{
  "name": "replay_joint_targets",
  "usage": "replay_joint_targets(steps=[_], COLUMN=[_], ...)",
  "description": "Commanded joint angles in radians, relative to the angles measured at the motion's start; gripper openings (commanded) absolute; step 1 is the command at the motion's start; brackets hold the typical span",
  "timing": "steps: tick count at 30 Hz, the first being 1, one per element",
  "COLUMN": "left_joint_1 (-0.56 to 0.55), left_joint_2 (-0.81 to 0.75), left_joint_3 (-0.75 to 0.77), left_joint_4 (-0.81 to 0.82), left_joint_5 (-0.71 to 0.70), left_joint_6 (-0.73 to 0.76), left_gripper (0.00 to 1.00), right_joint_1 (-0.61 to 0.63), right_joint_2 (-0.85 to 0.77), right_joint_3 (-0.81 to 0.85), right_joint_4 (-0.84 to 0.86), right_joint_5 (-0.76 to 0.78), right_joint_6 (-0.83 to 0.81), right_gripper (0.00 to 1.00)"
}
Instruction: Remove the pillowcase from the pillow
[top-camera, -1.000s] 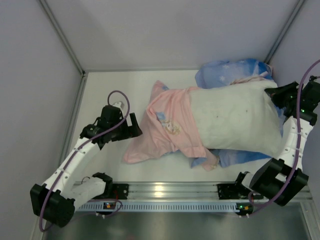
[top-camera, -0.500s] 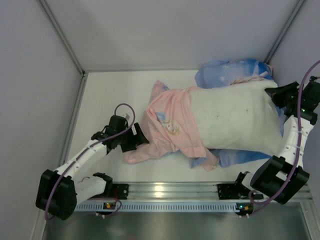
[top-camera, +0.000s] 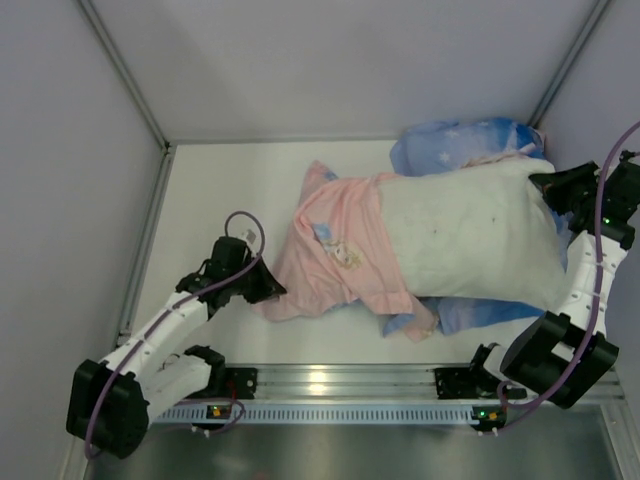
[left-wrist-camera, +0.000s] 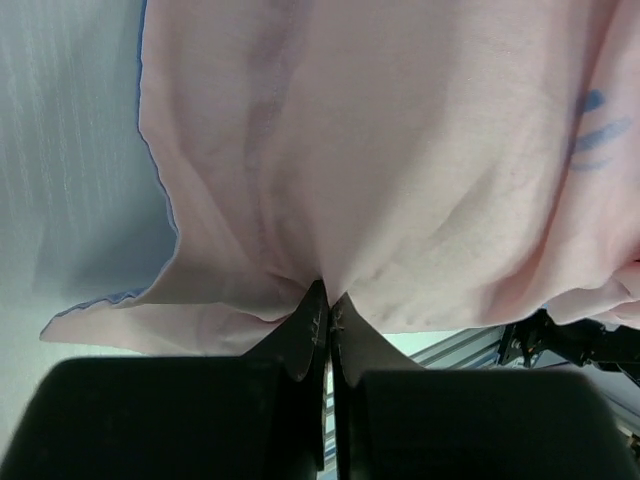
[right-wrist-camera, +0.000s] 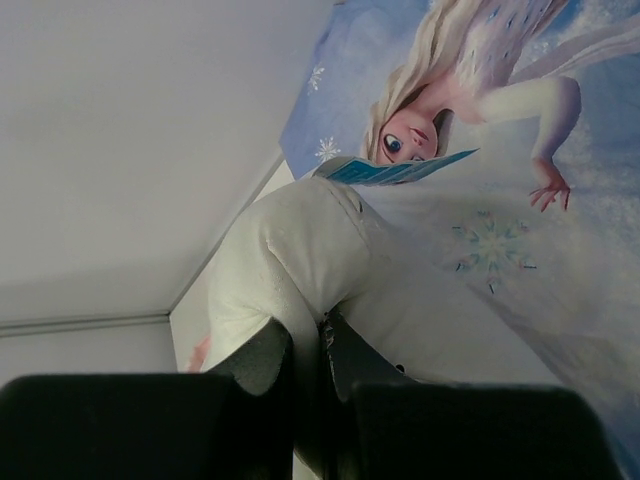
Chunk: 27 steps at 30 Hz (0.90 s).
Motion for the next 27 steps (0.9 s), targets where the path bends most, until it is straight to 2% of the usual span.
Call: replay_joint_targets(steps=[1, 4, 6, 7, 9, 10, 13, 14, 17, 21, 27], left_joint_1=[0.004, 0.004, 0.005, 0.005, 0.004, 0.004, 0.004, 0.004, 0.002, -0.003, -0.05], left_joint_2=[-0.078, -0.199, -0.303, -0.334, -0.412, -0.43, -0.455, -0.451, -0.45, -0.45, -0.45], left_joint_3=[0.039, 0.152, 0.247, 0.364, 0.491, 0.616, 0.802, 0.907, 1.066, 1.195, 1.286], left_joint_4=[-0.048, -0.161, -0.298, -0.394, -0.474, -0.507, -0.64, -0.7, -0.761, -0.844, -0.95], left_joint_5=[-0.012, -0.135, -0.279, -0.351, -0.522, -0.576, -0.774, -0.814, -0.939, -1.08, -1.218], left_joint_6=[-0.013, -0.001, 0.03, 0.044, 0.092, 0.111, 0.162, 0.182, 0.205, 0.222, 0.188], left_gripper=[0.0, 0.0, 0.0, 0.0, 0.0, 0.0, 0.0, 0.0, 0.0, 0.0, 0.0], right_joint_1=[-0.022, -0.022, -0.022, -0.022, -0.02, -0.02, -0.02, -0.019, -0.019, -0.019, -0.02], right_joint_2=[-0.027, -0.024, -0.019, -0.01, -0.002, 0.001, 0.007, 0.01, 0.016, 0.015, 0.023], right_joint_3=[0.052, 0.047, 0.045, 0.05, 0.065, 0.068, 0.073, 0.071, 0.061, 0.055, 0.058], right_joint_4=[0.127, 0.127, 0.128, 0.128, 0.131, 0.135, 0.136, 0.136, 0.142, 0.145, 0.153], right_joint_5=[-0.007, 0.007, 0.008, 0.007, -0.001, -0.001, 0.01, 0.01, 0.011, 0.04, 0.065], right_joint_6=[0.028, 0.023, 0.031, 0.034, 0.044, 0.046, 0.043, 0.041, 0.046, 0.041, 0.057], right_gripper=[0.0, 0.0, 0.0, 0.0, 0.0, 0.0, 0.0, 0.0, 0.0, 0.0, 0.0])
